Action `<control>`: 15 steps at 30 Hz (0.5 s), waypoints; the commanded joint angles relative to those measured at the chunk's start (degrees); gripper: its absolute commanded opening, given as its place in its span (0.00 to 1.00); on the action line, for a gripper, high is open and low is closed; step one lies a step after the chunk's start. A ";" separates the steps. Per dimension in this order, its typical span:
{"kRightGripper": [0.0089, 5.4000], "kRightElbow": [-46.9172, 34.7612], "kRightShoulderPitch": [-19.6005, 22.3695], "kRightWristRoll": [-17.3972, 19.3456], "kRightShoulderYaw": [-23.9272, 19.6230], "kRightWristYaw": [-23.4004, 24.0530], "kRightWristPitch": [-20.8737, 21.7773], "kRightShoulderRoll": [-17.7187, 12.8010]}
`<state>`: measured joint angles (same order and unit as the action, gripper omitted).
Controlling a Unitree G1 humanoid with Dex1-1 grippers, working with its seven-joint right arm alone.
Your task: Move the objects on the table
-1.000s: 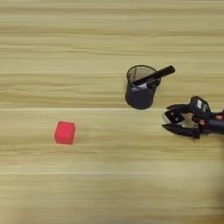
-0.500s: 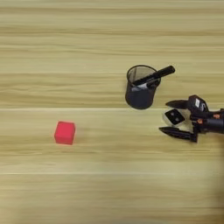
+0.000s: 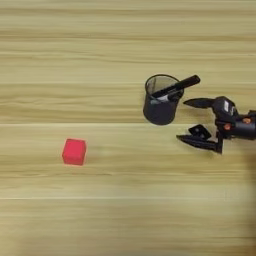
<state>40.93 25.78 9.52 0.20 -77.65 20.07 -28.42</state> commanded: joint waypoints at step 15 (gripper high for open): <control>0.99 -29.93 -6.36 6.97 -0.97 -1.21 -11.28 -5.05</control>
<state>14.24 16.88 15.06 0.50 -80.61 9.14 -31.12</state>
